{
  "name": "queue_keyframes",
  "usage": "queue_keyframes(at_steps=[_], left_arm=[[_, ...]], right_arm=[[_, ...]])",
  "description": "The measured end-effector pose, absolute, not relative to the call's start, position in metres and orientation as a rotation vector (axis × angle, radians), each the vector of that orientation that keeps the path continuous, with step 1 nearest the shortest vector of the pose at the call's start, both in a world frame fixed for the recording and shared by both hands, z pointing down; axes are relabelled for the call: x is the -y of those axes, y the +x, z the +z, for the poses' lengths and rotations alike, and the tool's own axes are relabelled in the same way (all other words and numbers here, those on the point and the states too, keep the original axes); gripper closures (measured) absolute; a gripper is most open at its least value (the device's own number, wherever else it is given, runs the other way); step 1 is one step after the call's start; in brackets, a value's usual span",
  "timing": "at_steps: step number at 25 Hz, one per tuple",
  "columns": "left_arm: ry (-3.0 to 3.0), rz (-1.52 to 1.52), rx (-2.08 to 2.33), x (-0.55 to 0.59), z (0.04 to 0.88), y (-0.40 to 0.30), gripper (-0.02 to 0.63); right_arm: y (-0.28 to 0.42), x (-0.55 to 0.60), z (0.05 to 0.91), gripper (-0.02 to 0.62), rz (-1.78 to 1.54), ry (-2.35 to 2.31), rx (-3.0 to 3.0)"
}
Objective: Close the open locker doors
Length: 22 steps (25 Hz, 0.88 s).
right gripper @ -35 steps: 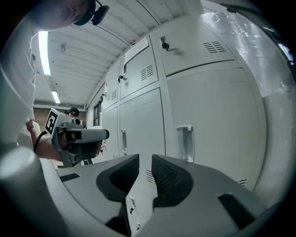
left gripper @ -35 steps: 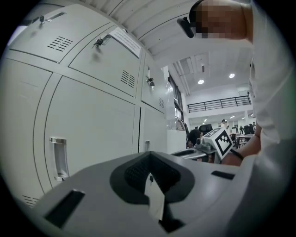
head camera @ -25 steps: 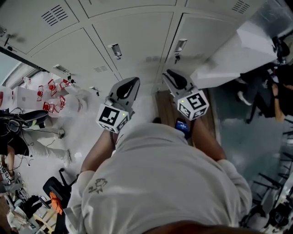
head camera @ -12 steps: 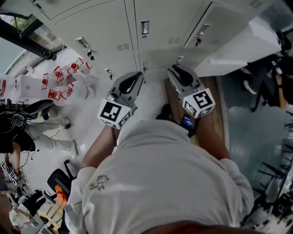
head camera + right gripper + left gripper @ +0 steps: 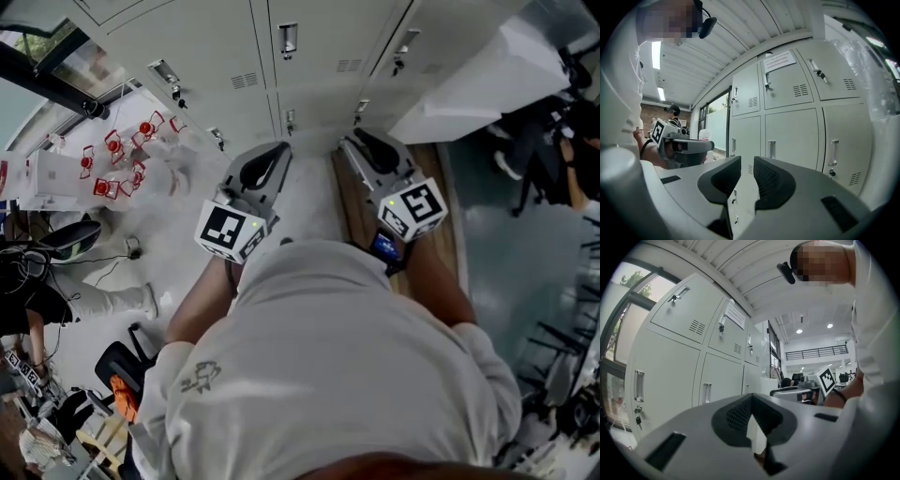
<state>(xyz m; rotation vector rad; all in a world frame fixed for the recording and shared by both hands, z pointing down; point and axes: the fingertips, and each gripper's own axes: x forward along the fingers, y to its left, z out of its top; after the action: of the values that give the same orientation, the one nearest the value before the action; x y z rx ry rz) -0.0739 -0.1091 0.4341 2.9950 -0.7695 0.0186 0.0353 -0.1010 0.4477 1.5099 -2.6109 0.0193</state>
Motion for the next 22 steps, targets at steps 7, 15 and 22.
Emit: queue_keyframes(at_steps=[7, 15, 22], left_arm=[[2.969, 0.013, 0.854, 0.067, 0.432, -0.040, 0.611], [2.914, 0.019, 0.887, 0.004, 0.452, 0.020, 0.611], [2.893, 0.040, 0.904, -0.028, 0.464, 0.042, 0.611]], right_arm=[[0.071, 0.066, 0.444, 0.511, 0.010, 1.393, 2.655], [0.123, 0.007, 0.465, 0.515, 0.048, 1.332, 2.671], [0.141, -0.028, 0.477, 0.518, 0.098, 1.300, 2.698]])
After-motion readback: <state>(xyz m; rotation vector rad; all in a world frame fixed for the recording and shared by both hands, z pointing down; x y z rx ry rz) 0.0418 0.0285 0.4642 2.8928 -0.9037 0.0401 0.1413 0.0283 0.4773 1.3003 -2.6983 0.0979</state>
